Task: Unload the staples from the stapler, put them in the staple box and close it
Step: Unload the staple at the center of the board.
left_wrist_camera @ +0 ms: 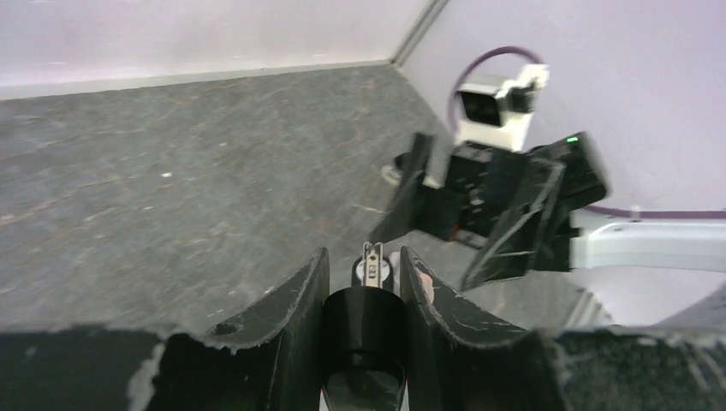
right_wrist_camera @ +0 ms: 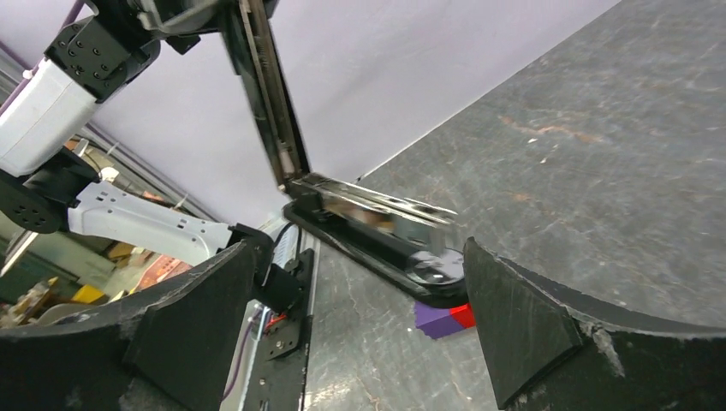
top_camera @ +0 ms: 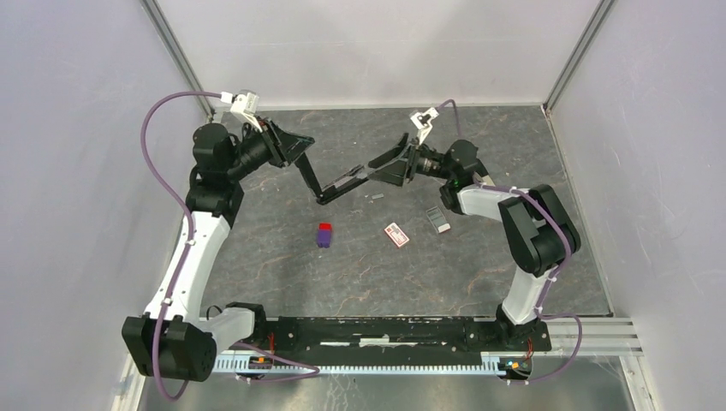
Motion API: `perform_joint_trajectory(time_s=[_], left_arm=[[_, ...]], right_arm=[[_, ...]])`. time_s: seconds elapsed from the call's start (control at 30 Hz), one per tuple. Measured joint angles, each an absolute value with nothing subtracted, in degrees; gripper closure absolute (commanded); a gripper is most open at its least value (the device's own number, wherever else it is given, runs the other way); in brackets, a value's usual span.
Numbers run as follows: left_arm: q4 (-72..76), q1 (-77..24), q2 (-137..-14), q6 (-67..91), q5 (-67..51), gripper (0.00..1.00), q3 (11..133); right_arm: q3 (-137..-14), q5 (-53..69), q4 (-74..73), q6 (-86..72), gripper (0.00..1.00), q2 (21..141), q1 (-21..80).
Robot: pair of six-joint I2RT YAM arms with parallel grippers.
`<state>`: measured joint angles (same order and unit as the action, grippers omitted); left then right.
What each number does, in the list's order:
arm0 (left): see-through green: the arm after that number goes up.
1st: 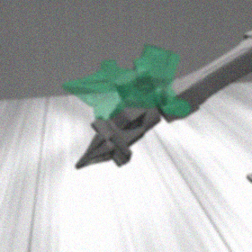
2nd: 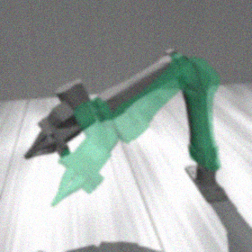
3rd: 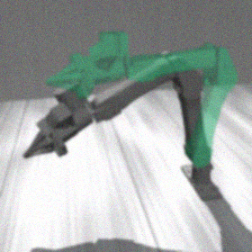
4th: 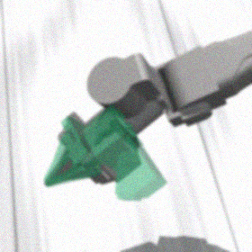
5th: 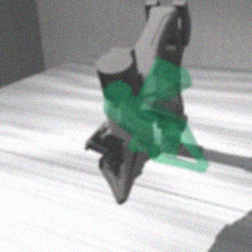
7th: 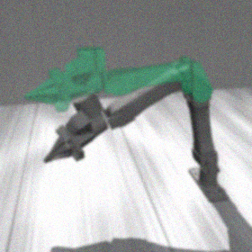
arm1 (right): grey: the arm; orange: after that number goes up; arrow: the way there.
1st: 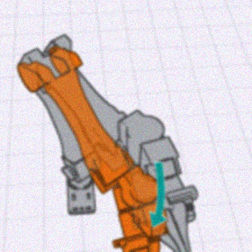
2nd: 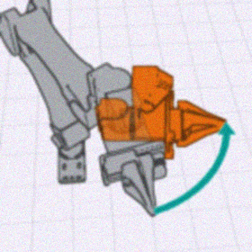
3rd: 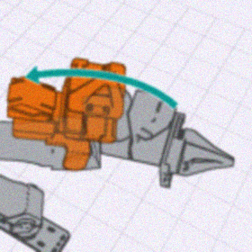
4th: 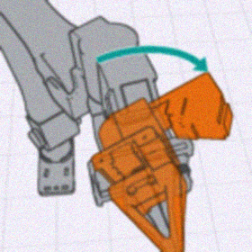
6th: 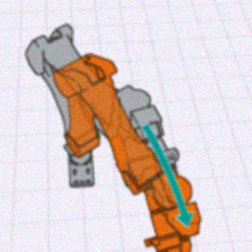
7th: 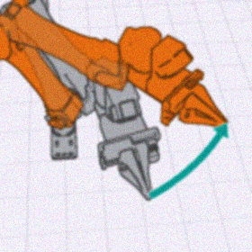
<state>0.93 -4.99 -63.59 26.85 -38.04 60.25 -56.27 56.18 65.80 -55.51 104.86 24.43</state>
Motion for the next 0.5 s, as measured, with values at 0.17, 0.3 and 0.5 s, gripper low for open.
perform_joint_trajectory(time_s=[0.17, 0.3, 0.5], left_arm=[[-3.2, -3.4, -64.5, 22.9, -33.1, 0.98, 61.5], [-4.4, -2.6, -65.1, 22.1, -28.1, 0.98, 61.4], [-0.4, -2.6, -67.3, 17.9, -18.1, 0.98, 59.2]], right_arm=[[-52.4, 57.0, 68.2, -54.8, 0.02, 101.7, 20.7], [-49.1, 58.5, 64.4, -49.1, 0.02, 97.9, 18.8], [-47.5, 59.9, 52.1, -37.7, 0.02, 91.7, 17.1]])
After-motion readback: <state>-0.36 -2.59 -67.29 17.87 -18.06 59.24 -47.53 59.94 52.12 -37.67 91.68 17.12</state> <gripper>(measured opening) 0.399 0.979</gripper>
